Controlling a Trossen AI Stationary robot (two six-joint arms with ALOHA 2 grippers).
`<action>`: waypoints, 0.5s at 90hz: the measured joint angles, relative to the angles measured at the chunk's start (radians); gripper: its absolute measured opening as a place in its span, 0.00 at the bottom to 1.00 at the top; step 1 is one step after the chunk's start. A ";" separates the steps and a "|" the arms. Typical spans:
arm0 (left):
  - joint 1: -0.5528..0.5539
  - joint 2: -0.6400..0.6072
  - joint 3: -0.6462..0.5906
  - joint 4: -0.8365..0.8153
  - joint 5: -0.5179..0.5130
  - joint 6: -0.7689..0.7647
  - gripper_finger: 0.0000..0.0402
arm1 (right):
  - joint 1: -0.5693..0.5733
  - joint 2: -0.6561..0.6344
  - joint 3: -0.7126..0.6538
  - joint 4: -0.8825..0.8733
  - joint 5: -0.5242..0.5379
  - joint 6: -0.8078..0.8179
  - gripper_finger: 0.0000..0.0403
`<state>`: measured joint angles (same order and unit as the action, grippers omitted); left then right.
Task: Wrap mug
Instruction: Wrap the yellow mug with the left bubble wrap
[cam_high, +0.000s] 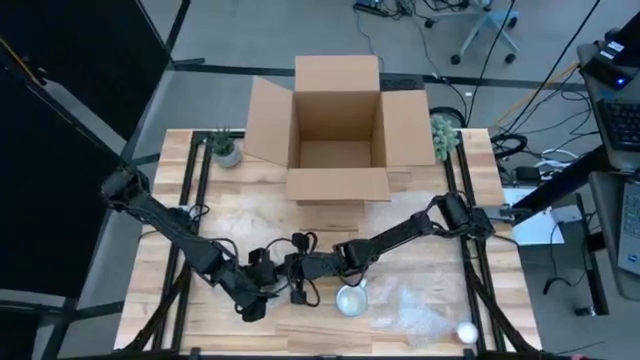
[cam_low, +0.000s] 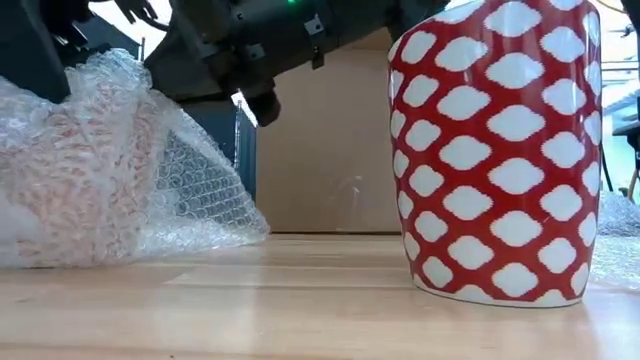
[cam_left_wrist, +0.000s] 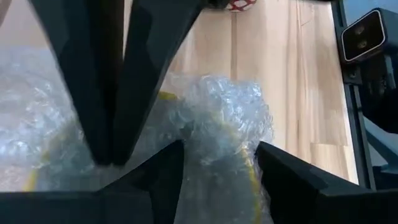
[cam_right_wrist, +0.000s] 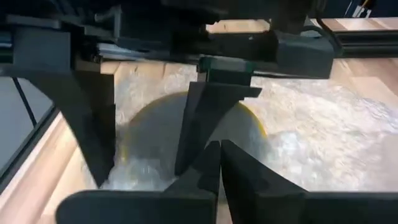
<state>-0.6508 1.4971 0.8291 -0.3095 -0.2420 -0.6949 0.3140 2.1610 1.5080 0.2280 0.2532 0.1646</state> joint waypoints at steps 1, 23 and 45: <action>0.001 0.000 0.000 0.000 0.000 0.000 0.45 | 0.001 -0.005 0.000 -0.006 0.000 0.000 0.00; 0.003 0.000 -0.001 -0.002 0.004 0.002 0.45 | 0.009 -0.101 0.002 -0.214 0.011 -0.019 0.00; 0.003 0.001 -0.002 0.003 0.005 0.003 0.45 | -0.007 -0.044 0.005 -0.220 0.136 0.008 0.00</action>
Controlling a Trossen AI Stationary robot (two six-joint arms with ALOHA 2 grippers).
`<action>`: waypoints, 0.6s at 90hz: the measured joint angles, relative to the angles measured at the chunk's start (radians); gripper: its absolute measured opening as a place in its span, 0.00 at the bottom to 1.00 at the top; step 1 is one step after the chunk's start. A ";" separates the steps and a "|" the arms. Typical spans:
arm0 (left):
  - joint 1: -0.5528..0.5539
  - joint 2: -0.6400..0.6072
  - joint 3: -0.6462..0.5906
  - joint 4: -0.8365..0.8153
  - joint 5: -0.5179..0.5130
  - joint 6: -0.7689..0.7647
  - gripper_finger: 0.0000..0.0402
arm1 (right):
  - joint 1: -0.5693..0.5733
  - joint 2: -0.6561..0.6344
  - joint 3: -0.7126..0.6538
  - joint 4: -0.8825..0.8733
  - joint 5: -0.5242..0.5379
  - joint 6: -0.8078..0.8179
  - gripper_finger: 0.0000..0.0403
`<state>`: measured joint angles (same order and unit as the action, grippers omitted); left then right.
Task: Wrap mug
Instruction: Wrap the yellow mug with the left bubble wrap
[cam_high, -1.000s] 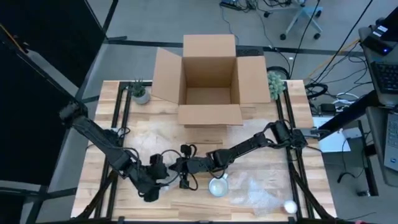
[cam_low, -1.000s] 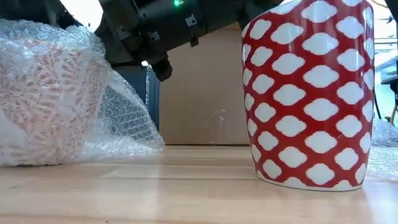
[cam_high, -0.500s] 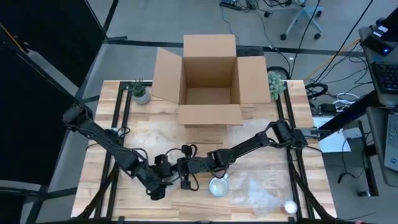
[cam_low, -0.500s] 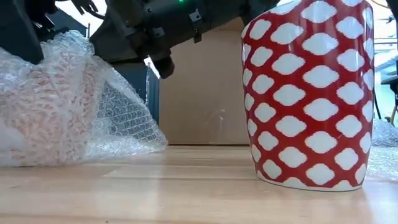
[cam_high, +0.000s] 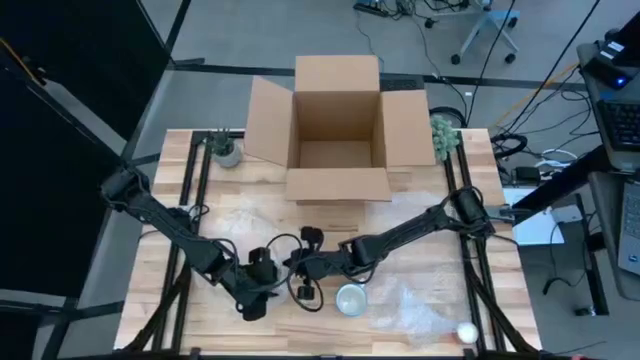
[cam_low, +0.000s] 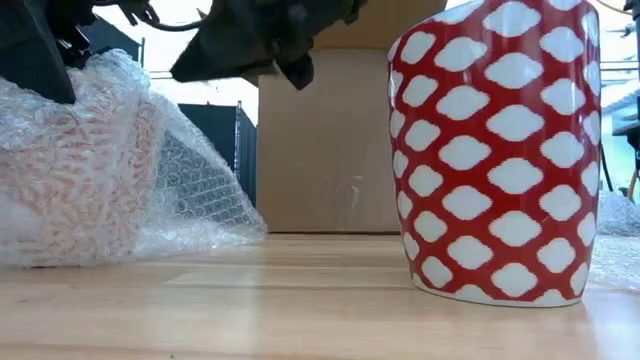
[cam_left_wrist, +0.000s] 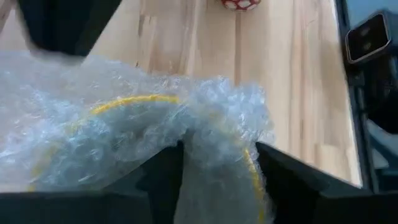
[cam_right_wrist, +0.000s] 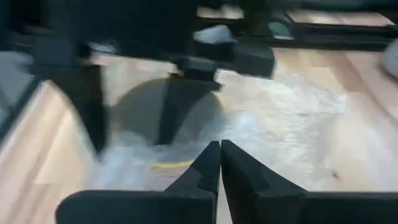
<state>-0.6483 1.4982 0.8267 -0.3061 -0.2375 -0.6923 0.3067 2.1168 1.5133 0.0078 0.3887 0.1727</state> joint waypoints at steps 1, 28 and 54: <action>0.000 0.000 0.000 0.001 0.000 0.001 0.45 | -0.002 0.005 0.000 0.000 0.002 0.003 0.00; 0.001 0.000 -0.001 0.007 0.001 0.002 0.45 | 0.007 0.040 -0.001 0.177 0.004 -0.010 0.00; 0.001 0.001 -0.001 0.010 0.003 0.002 0.45 | 0.025 0.078 0.002 0.231 -0.058 -0.009 0.00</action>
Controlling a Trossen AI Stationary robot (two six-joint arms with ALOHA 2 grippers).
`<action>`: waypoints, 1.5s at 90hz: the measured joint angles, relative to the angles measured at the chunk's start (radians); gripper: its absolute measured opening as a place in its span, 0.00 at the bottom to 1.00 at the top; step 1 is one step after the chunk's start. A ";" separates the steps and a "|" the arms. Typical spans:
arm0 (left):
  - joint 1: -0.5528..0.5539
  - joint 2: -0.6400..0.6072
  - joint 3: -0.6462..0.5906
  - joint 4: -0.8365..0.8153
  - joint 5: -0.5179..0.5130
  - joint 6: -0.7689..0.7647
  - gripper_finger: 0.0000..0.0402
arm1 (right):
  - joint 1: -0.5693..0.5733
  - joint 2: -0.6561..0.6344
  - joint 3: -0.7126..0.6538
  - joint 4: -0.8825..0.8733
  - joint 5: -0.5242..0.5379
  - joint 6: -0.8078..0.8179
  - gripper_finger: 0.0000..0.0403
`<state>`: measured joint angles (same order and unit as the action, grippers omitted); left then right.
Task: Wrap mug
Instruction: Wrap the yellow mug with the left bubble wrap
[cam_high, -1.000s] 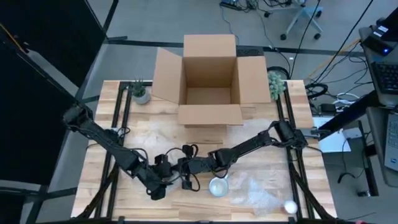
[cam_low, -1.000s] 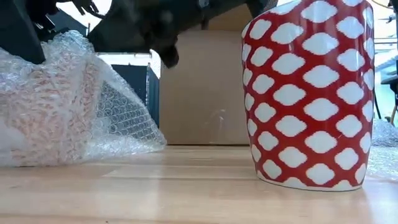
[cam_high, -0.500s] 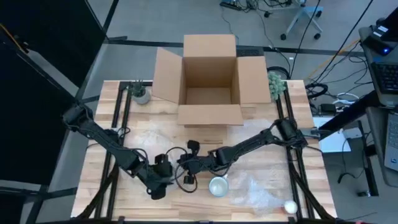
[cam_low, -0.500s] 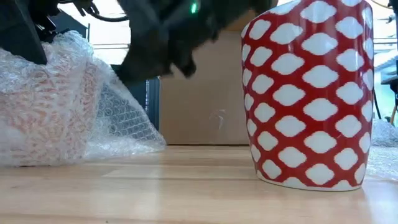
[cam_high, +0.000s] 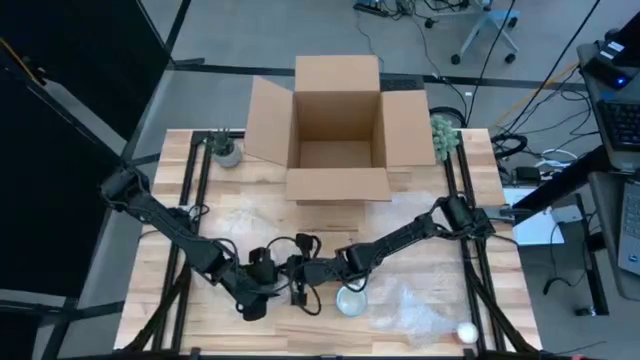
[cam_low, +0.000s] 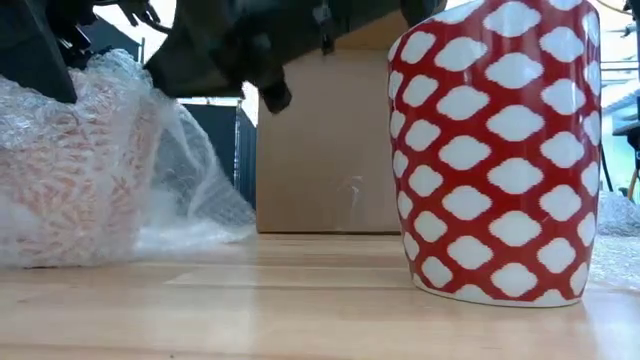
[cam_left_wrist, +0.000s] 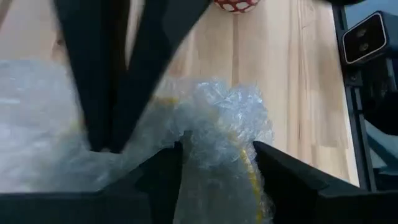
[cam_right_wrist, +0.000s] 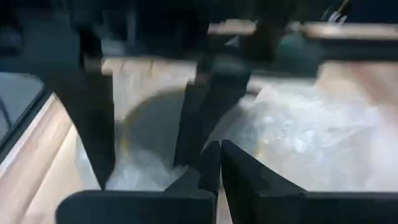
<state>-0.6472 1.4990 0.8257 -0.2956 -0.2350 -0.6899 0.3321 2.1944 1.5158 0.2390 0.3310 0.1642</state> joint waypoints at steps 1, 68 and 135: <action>0.000 0.000 0.000 0.000 0.000 0.000 0.45 | -0.001 0.002 0.000 0.000 -0.004 0.004 0.00; 0.000 -0.299 -0.003 -0.158 -0.063 0.069 0.45 | -0.005 0.019 0.000 -0.012 -0.018 0.008 0.00; 0.129 -0.232 -0.025 -0.234 -0.180 0.059 0.45 | -0.005 0.019 -0.001 -0.005 -0.020 0.007 0.00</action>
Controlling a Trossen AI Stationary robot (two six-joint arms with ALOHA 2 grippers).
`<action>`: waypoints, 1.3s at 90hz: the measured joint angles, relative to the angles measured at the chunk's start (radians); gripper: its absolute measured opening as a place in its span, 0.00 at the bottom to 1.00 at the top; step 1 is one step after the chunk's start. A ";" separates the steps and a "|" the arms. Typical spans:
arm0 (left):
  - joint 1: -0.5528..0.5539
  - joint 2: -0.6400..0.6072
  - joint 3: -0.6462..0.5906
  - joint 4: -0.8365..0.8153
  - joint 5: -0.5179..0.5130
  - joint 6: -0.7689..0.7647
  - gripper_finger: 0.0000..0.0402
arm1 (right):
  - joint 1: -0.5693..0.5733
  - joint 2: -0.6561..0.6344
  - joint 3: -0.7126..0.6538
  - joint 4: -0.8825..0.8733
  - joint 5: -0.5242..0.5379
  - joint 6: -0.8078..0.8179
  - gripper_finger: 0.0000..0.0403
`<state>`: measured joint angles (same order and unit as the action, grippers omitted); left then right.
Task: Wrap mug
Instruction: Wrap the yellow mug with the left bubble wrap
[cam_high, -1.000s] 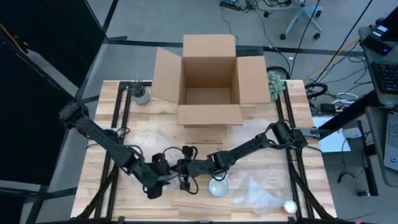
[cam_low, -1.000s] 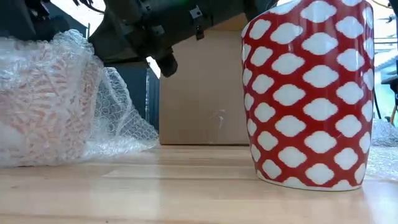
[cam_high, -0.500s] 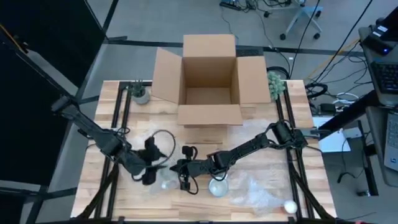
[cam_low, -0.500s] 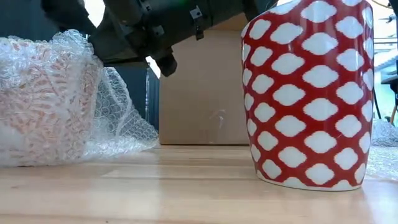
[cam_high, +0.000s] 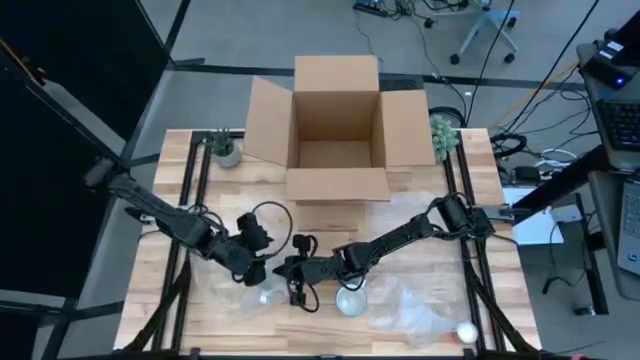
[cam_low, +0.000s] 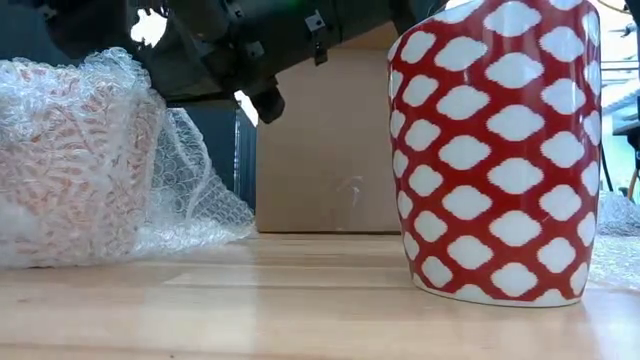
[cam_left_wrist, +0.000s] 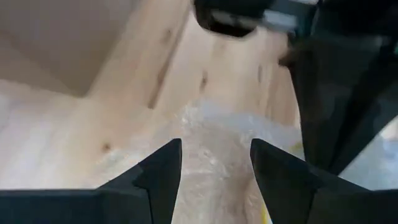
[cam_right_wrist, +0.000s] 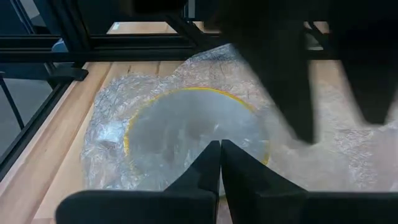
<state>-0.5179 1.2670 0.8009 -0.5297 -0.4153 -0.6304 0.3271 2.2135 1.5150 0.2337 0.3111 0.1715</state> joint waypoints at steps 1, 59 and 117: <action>-0.004 0.004 0.000 0.000 0.004 -0.007 0.45 | 0.000 0.000 0.000 0.000 0.000 0.000 0.00; -0.070 0.186 0.005 0.043 0.013 -0.056 0.45 | 0.002 -0.006 -0.001 0.009 -0.003 -0.001 0.00; -0.062 0.212 0.033 0.016 0.044 -0.041 0.45 | 0.008 0.018 0.002 0.045 -0.004 0.020 0.00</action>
<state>-0.5800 1.4789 0.8340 -0.5132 -0.3709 -0.6716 0.3355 2.2311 1.5166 0.2784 0.3067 0.1911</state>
